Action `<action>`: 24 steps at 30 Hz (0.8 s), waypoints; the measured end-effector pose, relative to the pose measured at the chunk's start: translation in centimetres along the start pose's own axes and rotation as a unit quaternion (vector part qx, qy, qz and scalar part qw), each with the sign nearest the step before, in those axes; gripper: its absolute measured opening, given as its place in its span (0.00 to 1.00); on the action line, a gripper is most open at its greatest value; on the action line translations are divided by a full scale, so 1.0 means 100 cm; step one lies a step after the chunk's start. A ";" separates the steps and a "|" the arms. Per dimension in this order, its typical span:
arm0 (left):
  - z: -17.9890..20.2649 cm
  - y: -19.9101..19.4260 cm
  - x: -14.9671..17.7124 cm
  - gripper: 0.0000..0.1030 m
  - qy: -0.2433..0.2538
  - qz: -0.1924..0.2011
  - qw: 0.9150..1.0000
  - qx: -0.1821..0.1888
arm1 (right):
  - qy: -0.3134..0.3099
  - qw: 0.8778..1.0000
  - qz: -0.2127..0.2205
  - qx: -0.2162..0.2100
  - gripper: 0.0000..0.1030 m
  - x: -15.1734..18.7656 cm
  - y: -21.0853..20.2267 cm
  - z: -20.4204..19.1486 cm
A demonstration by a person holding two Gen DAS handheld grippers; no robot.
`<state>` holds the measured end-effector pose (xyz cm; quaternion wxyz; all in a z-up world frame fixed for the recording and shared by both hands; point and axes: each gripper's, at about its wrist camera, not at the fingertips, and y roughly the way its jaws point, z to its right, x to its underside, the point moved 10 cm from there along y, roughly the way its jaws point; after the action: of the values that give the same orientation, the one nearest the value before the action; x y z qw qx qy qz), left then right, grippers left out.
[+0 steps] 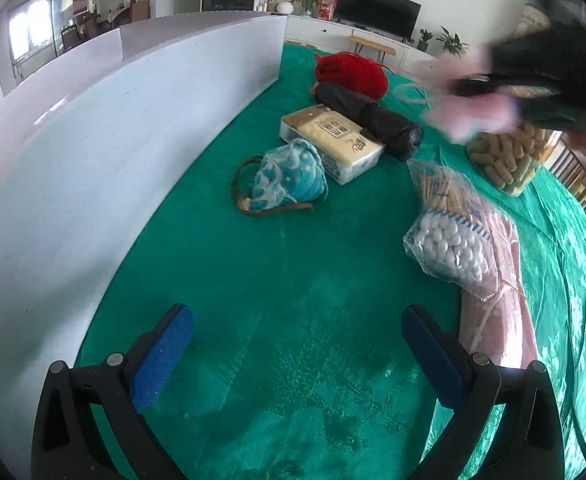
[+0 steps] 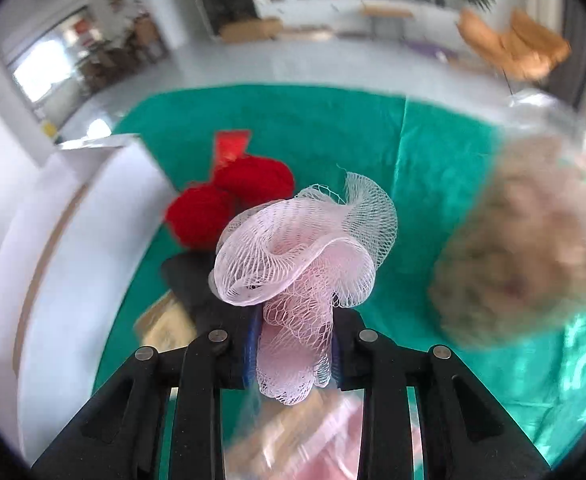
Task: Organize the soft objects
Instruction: 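Move the right gripper onto the pink mesh bath puff and close it, then lift the pink puff with the right gripper while the left gripper grasps the black rolled bag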
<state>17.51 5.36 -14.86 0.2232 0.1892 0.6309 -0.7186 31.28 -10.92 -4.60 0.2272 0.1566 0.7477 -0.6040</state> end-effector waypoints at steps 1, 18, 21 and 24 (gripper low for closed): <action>0.001 0.000 0.001 1.00 0.003 0.000 1.000 0.000 | -0.006 1.000 0.004 0.000 0.29 0.009 -0.013 0.006; 0.014 0.003 0.010 1.00 0.033 -0.012 0.999 -0.008 | 0.125 0.983 0.075 0.113 0.66 0.222 -0.103 0.179; 0.014 0.004 0.011 1.00 0.035 -0.015 0.999 -0.010 | 0.119 0.984 0.068 0.118 0.69 0.232 -0.097 0.184; 0.014 0.004 0.011 1.00 0.037 -0.015 0.999 -0.009 | 0.122 0.984 0.064 0.115 0.71 0.251 -0.101 0.191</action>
<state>16.85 3.87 -15.62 0.1904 0.2036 0.6482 -0.7086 7.68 -32.76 -12.65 0.1528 0.3018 0.6837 -0.6466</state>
